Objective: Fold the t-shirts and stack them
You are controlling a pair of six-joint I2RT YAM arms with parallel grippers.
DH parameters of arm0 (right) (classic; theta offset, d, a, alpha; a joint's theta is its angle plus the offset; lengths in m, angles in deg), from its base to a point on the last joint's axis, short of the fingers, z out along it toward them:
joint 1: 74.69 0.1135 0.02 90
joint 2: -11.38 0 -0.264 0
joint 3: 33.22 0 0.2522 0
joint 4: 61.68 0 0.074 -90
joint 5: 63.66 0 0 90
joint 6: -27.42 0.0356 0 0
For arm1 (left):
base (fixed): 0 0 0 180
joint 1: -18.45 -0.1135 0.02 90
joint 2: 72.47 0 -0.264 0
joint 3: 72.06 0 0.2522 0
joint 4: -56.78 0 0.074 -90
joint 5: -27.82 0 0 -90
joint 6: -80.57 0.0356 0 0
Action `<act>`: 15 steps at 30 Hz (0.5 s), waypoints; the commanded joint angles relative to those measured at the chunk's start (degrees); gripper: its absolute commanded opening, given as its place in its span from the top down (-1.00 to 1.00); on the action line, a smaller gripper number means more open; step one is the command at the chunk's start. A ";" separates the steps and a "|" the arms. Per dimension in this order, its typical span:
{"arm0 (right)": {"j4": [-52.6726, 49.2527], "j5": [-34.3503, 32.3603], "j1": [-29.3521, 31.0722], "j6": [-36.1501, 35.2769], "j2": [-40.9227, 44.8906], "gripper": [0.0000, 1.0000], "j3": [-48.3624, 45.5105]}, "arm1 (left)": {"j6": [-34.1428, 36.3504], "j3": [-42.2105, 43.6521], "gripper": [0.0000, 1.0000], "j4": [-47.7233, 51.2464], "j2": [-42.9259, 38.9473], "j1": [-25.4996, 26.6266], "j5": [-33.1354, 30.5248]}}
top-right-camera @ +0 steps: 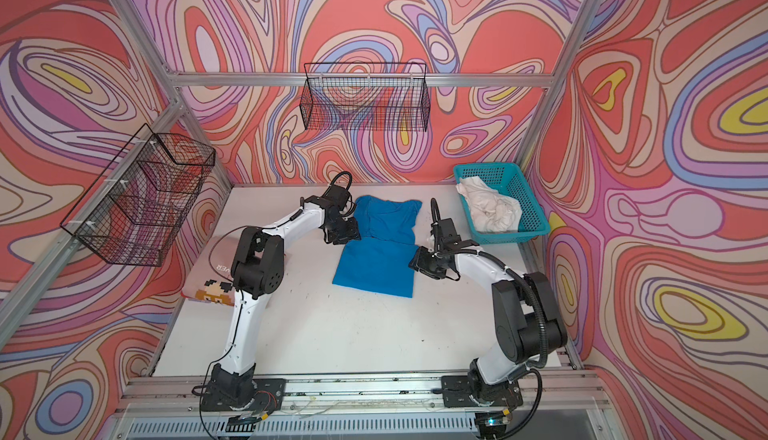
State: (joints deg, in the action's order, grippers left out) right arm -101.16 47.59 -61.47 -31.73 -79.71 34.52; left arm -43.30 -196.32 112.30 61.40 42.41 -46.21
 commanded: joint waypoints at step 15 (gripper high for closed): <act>1.28 0.72 1.31 -0.36 -0.52 0.02 -1.00 | -1.18 3.43 0.62 -0.14 -3.55 -0.48 -2.33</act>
State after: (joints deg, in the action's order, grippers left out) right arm -100.48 48.01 -60.67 -31.69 -79.77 33.82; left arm -43.99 -194.24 111.53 60.63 42.35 -47.44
